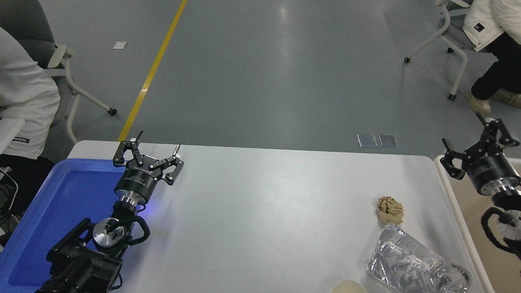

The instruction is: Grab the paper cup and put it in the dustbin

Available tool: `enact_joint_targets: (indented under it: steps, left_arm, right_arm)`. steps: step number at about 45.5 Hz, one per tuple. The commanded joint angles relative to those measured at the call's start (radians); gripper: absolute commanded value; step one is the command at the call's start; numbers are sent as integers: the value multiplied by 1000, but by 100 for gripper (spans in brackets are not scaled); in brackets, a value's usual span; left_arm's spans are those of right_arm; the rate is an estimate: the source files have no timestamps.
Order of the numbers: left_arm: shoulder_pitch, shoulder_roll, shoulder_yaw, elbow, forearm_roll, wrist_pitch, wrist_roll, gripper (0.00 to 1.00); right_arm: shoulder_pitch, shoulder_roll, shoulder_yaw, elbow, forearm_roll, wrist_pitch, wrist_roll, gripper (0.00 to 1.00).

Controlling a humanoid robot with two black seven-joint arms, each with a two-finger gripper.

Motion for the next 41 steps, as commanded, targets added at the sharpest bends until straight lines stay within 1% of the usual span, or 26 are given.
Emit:
enact_joint_targets:
  steps: [1, 5, 6, 8, 12, 18, 20, 27, 35, 41]
  left_arm:
    - [0, 0, 0, 0, -1, 0, 0, 99]
    - [0, 0, 0, 0, -1, 1, 0, 99]
    - [0, 0, 0, 0, 1, 0, 0, 99]
    - [0, 0, 0, 0, 1, -1, 0, 99]
    - [0, 0, 2, 0, 1, -1, 0, 99]
    - [0, 0, 0, 0, 1, -1, 0, 99]
    - [0, 0, 0, 0, 1, -1, 0, 99]
    - [0, 0, 0, 0, 1, -1, 0, 99]
    - [0, 0, 0, 0, 1, -1, 0, 99]
    - [0, 0, 0, 0, 1, -1, 0, 99]
  right_arm:
    - [80, -210, -146, 12, 26, 2, -3, 100]
    - [171, -313, -267, 12, 24, 4, -9, 100]
    - [232, -359, -359, 12, 18, 4, -9, 100]
    - [313, -394, -465, 12, 18, 7, -11, 100]
    - [514, -422, -710, 12, -5, 10, -14, 100]
    - [853, -411, -1120, 14, -28, 14, -17, 100]
    - [953, -395, -1252, 14, -31, 17, -17, 100]
    - [1220, -264, -1631, 12, -34, 21, -18, 100]
    - [1396, -82, -1924, 14, -65, 24, -17, 100]
    - [1488, 41, -2059, 58, -88, 56, -17, 100]
